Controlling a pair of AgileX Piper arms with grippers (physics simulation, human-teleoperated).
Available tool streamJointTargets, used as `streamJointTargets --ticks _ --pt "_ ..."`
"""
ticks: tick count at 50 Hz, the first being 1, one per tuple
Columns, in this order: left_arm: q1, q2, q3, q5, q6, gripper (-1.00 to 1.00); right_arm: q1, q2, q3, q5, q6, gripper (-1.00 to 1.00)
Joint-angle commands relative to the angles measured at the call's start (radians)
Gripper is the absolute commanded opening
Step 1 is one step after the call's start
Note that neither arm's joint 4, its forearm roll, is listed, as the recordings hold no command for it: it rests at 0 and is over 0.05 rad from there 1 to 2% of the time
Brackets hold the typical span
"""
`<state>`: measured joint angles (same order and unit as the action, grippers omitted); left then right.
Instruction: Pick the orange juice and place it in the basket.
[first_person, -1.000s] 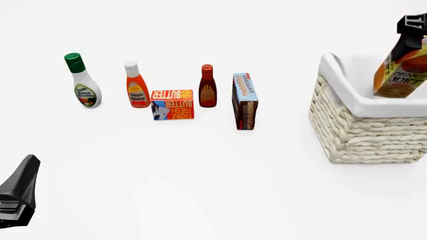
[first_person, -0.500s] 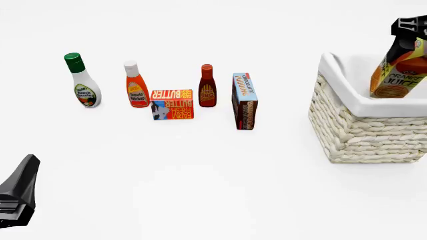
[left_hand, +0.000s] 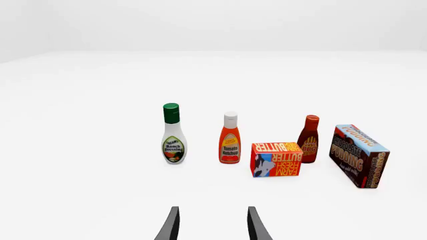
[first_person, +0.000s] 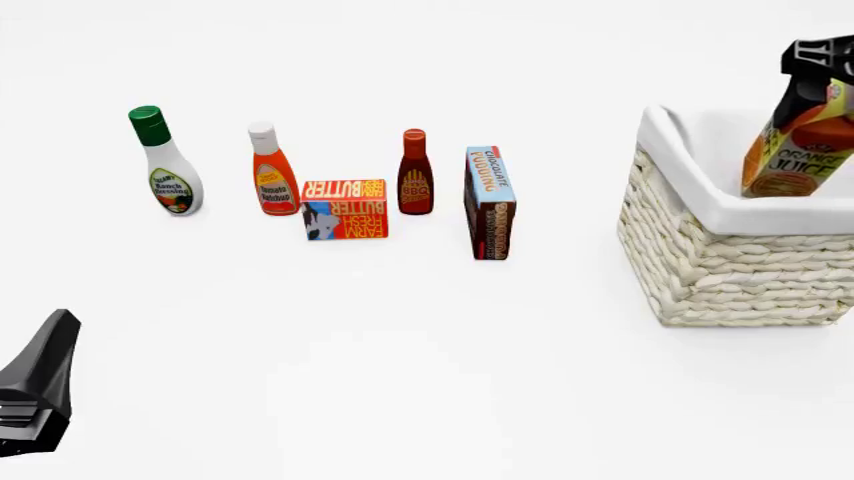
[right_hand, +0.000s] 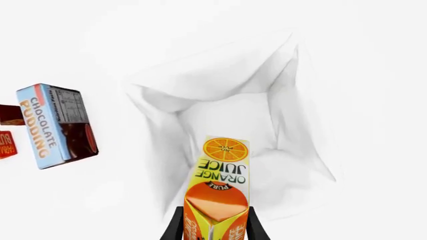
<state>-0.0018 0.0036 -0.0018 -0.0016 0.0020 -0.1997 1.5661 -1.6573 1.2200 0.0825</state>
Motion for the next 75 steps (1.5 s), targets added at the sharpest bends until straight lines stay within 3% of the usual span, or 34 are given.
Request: streamJointTargets --ticks 1,75 --pt "0.000 0.000 0.000 0.000 0.000 1.00 -0.007 0.021 -0.023 0.000 0.022 -1.00" --pt "0.000 0.000 0.000 0.000 0.000 1.00 -0.048 0.256 -0.154 0.000 0.023 -1.00"
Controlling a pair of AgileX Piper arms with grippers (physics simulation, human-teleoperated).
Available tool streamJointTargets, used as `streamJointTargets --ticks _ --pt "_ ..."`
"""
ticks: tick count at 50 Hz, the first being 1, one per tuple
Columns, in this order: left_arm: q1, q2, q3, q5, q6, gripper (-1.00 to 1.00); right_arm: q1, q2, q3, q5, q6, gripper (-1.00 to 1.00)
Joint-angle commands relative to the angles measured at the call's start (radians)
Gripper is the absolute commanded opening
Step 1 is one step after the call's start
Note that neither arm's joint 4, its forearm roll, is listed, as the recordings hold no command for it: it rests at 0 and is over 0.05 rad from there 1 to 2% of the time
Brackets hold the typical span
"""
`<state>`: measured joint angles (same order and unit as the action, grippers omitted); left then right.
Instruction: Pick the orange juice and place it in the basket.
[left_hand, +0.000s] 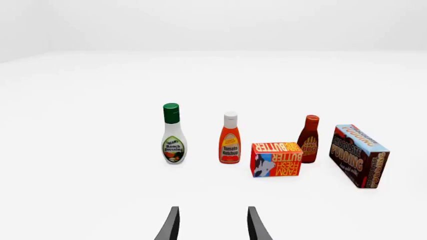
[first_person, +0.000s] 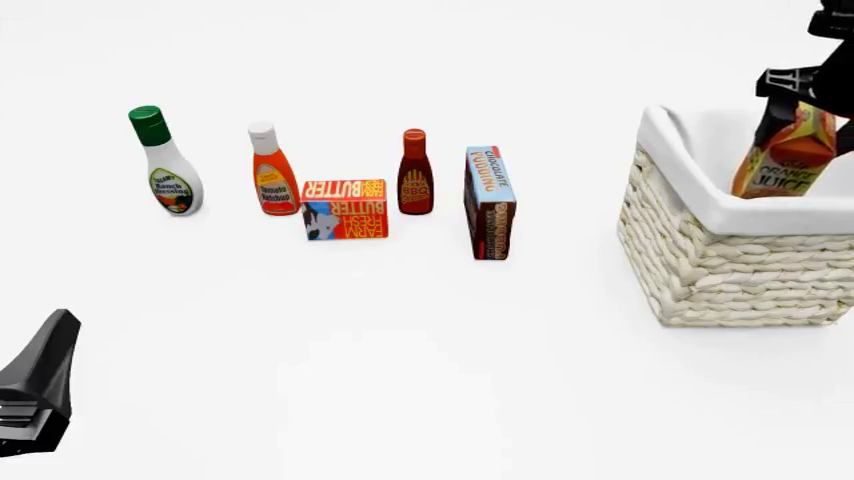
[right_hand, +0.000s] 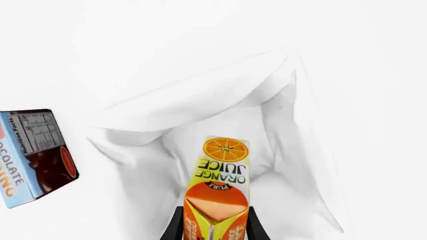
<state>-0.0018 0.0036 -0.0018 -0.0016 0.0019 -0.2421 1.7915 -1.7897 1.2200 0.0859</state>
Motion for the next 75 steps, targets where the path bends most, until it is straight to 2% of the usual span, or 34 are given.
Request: streamJointTargets --ticks 1,38,39,65,75 --pt "0.000 0.000 0.000 0.000 0.000 1.00 -0.004 0.033 -0.023 0.000 0.023 -1.00" --pt "0.000 0.000 0.000 0.000 0.000 1.00 -0.002 0.096 -0.058 0.000 0.024 -1.00" --pt "0.000 0.000 0.000 0.000 0.000 1.00 -0.015 0.097 -0.053 0.000 0.018 1.00" --pt "0.000 0.000 0.000 0.000 0.000 1.00 -0.027 0.071 -0.036 0.000 0.016 1.00" --pt "0.000 0.000 0.000 0.000 0.000 1.00 -0.008 0.041 -0.027 0.000 0.029 1.00"
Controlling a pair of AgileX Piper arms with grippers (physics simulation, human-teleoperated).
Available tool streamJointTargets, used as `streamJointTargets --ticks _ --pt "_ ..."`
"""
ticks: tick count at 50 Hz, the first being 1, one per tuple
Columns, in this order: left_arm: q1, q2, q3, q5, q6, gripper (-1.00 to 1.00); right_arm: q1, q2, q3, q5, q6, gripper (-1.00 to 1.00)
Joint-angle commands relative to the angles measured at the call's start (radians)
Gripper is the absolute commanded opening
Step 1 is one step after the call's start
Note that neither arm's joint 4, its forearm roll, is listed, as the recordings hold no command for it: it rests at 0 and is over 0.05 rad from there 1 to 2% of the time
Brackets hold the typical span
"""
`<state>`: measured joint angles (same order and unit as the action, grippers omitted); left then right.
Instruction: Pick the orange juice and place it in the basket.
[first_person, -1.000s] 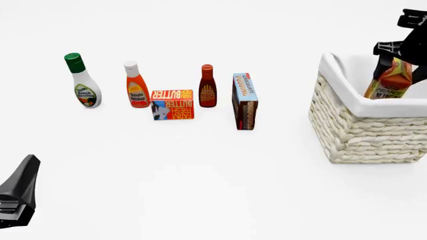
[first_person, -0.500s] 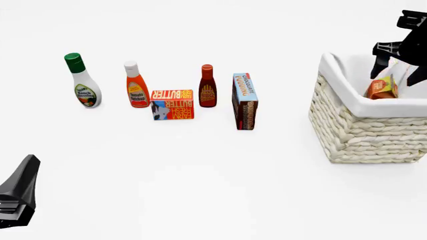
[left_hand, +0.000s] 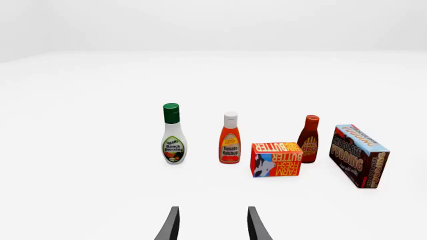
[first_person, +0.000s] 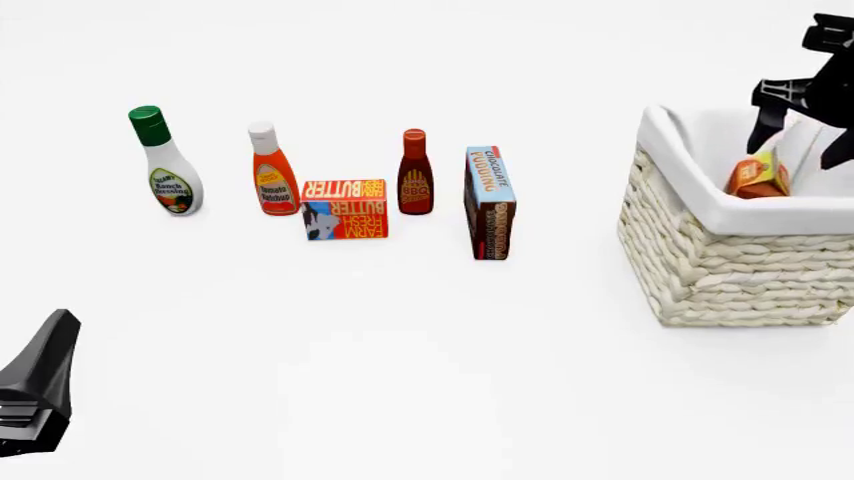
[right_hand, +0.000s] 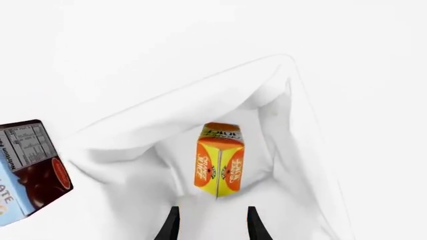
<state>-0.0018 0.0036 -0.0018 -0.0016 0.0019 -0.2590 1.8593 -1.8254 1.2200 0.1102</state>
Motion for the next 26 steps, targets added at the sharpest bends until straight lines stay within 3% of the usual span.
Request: streamJointTargets --ticks 1,26 --pt "0.000 0.000 0.000 0.000 0.000 1.00 0.010 -0.038 0.014 0.000 0.005 1.00" --pt "0.000 0.000 0.000 0.000 0.000 1.00 0.037 -0.185 0.091 0.000 0.009 1.00"
